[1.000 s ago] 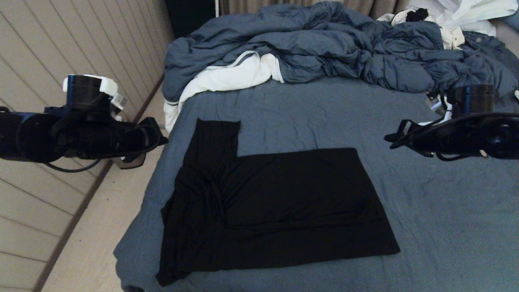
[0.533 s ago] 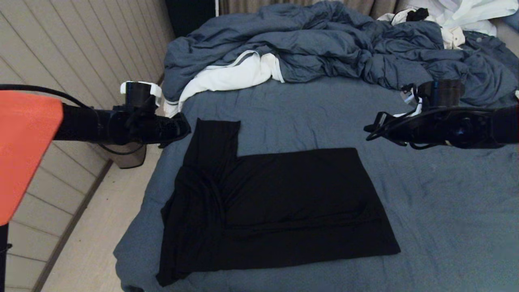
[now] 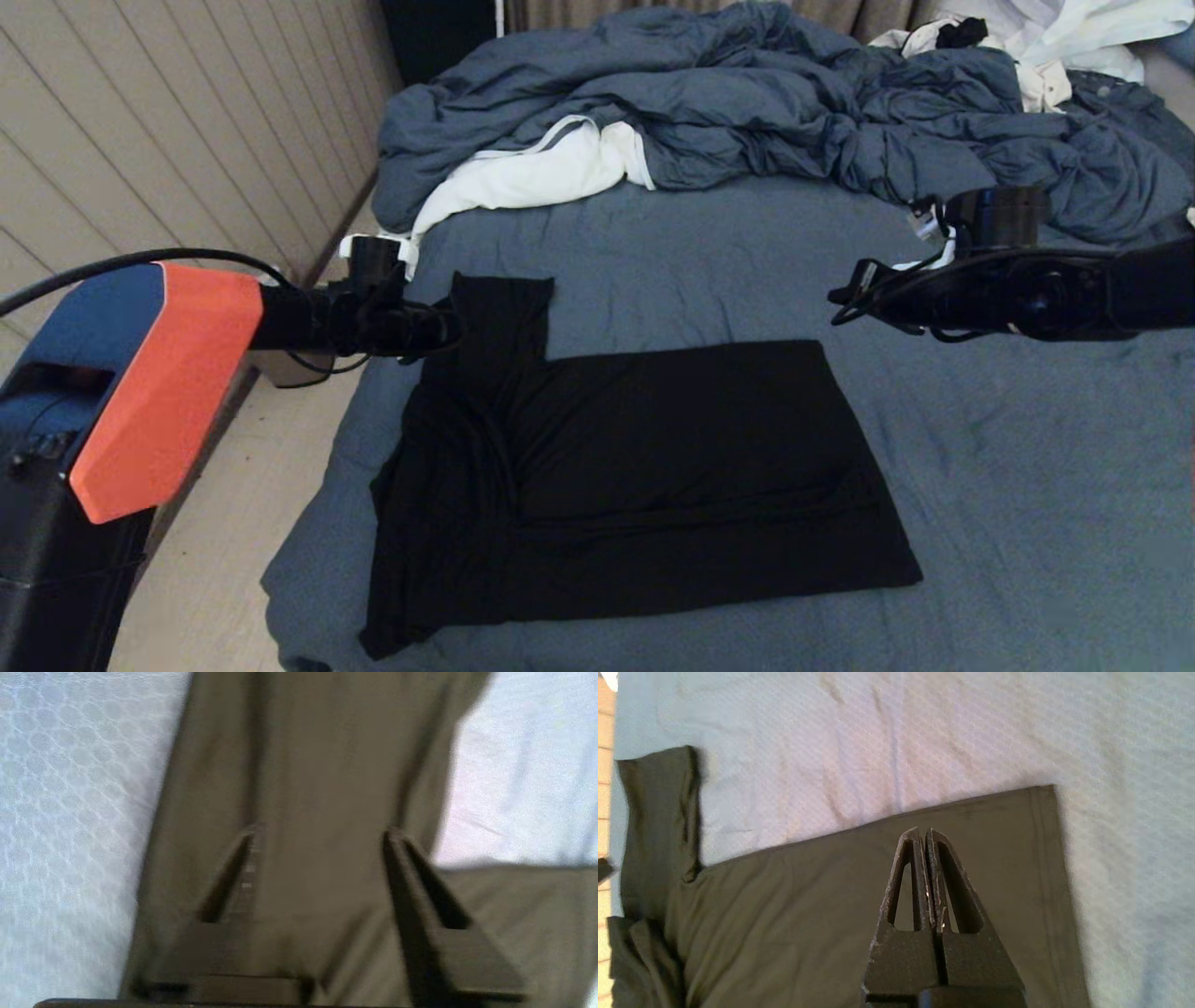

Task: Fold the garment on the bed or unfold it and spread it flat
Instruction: Fold the black T-shirt

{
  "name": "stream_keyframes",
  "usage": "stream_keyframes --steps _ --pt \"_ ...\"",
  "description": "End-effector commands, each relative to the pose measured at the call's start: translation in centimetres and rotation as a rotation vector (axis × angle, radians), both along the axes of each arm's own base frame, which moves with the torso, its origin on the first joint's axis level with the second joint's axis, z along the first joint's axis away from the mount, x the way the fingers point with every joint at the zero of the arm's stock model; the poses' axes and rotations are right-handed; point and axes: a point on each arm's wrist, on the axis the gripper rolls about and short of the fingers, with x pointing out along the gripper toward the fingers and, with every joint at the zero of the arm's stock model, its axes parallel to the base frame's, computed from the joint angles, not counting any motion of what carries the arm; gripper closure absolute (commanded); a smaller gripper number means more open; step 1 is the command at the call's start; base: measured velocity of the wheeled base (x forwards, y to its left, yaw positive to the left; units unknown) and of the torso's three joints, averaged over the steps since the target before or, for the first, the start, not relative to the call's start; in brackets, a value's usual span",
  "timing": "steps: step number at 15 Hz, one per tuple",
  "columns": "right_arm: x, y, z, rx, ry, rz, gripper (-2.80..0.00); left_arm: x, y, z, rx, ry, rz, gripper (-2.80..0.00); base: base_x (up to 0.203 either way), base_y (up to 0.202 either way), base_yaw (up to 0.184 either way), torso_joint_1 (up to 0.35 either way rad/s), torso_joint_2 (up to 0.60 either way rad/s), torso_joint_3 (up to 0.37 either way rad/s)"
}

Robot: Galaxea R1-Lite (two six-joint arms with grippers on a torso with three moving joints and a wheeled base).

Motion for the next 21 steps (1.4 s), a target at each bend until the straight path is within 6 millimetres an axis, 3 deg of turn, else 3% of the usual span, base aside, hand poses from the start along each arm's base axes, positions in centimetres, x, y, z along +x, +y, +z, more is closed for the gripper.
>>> stream_keyframes --steps 1,10,13,19,20,21 --pt "-0.1 0.3 0.0 0.002 -0.001 0.008 0.00 1.0 0.4 -2.1 0.013 0.024 0.027 -2.80 0.000 0.000 0.000 0.000 0.00 0.000" --pt "-0.1 1.3 -0.3 0.003 0.008 0.032 0.00 2.4 2.4 -2.1 0.015 -0.084 0.084 -2.80 0.000 0.000 0.000 0.000 0.00 0.000" --pt "-0.1 1.5 -0.4 0.003 0.011 0.038 0.00 2.7 2.4 -3.4 0.027 -0.068 0.081 -2.80 0.000 0.000 0.000 0.000 0.00 0.000" --pt "0.0 1.5 -0.4 0.001 0.011 0.038 0.00 2.5 2.2 -3.3 0.031 -0.059 0.076 -2.80 0.000 0.000 0.000 0.000 0.00 0.000" --pt "0.0 1.5 -0.4 0.001 0.011 0.038 0.00 2.3 2.2 -3.1 0.031 -0.043 0.075 0.00 0.000 0.000 0.000 0.000 0.00 0.000" --pt "0.0 1.5 -0.5 0.001 0.011 0.038 0.00 2.1 2.3 -2.6 0.028 -0.036 0.073 0.00 0.000 0.000 0.000 0.000 0.00 0.000"
